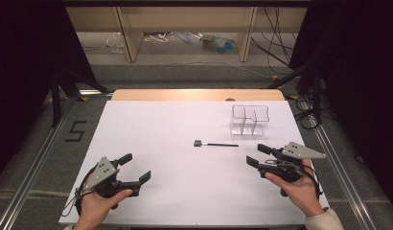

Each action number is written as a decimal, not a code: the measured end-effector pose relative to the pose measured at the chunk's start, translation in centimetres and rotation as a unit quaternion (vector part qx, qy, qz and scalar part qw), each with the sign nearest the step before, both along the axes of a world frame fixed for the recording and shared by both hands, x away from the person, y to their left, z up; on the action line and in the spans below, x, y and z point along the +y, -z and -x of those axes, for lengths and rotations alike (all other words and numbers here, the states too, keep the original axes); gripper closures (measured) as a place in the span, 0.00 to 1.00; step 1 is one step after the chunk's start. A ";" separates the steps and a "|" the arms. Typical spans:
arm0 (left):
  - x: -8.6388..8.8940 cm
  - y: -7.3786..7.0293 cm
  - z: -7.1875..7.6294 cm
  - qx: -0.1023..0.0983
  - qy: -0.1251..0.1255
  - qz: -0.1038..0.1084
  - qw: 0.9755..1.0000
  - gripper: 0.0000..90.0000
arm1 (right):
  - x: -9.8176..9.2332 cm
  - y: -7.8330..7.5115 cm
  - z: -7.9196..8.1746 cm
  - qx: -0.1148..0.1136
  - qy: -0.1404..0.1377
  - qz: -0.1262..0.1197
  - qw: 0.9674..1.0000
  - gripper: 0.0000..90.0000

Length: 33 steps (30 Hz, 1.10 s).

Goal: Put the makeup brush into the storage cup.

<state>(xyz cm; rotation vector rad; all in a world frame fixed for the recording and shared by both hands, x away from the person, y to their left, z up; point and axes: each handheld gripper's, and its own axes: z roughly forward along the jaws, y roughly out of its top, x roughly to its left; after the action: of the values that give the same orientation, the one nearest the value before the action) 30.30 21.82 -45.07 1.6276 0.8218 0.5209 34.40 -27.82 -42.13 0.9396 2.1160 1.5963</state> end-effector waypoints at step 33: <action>-0.2 0.0 0.1 0.001 0.003 -0.007 1.000 0.08 | 1.8 -0.5 -2.9 0.013 0.006 0.017 1.000 0.34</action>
<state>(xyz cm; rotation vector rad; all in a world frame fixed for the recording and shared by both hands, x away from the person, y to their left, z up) 30.22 21.65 -45.09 1.6428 0.8176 0.5216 37.27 -26.02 -41.59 0.9636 2.1445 1.5451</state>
